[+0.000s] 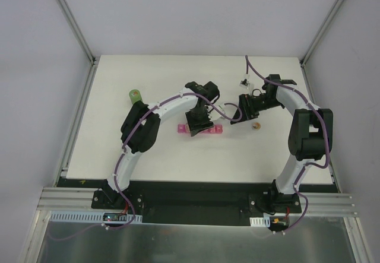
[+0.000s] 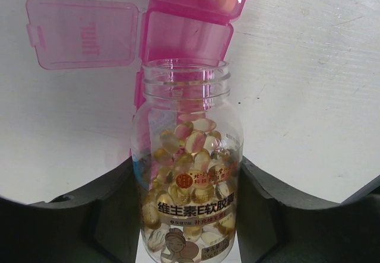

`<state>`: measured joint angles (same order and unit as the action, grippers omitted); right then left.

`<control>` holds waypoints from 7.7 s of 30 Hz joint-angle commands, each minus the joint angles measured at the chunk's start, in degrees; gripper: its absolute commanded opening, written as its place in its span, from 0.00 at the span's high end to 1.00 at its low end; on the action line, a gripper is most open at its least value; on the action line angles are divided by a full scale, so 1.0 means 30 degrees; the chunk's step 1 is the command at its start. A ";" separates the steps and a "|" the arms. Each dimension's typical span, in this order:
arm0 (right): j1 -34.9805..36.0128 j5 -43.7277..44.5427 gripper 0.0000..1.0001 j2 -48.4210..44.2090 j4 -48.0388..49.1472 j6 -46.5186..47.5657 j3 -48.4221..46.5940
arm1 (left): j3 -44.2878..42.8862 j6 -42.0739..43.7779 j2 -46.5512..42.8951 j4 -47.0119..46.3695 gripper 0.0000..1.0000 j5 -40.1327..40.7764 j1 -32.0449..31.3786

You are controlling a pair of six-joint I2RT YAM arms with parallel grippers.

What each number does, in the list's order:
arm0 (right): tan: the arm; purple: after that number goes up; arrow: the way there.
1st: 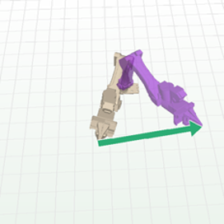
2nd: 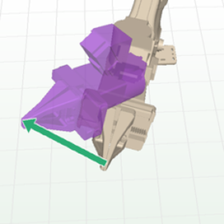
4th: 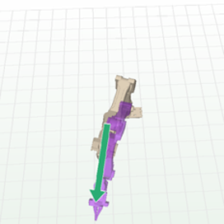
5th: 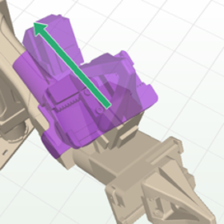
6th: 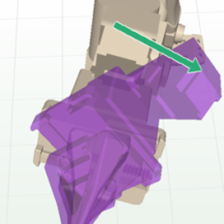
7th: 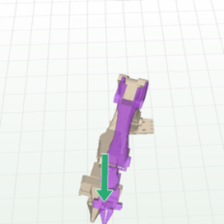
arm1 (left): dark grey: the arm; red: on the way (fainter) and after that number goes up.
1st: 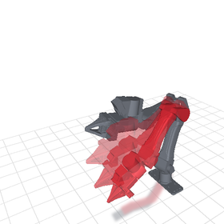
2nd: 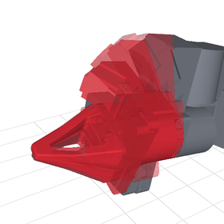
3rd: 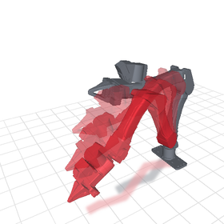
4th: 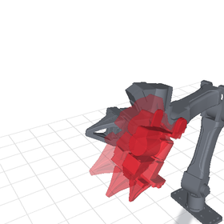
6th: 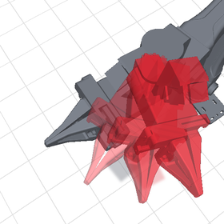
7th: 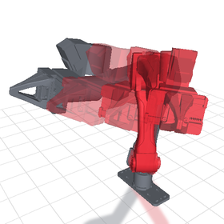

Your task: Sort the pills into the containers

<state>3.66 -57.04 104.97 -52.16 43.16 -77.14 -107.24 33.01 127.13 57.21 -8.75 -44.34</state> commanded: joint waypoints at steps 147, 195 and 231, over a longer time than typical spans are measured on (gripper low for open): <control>0.0274 -0.1144 0.18 -0.0564 -0.1099 0.1873 -0.0565 | 0.9495 -0.1716 -0.8417 -0.9692 1.00 -0.2619 0.1742; -0.2187 0.4879 0.03 -0.6338 0.1503 0.6037 -0.0157 | 2.8420 -1.0095 -2.7020 -3.6530 1.00 -0.6458 0.0717; 0.0713 1.6346 0.24 0.1866 0.2885 0.3339 -0.0507 | 3.0151 -1.1620 -2.8167 -3.8583 1.00 -0.6780 0.0570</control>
<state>5.39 -10.44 109.58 -43.24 55.00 -77.14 -17.08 -0.91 44.34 -56.75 -27.24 -42.06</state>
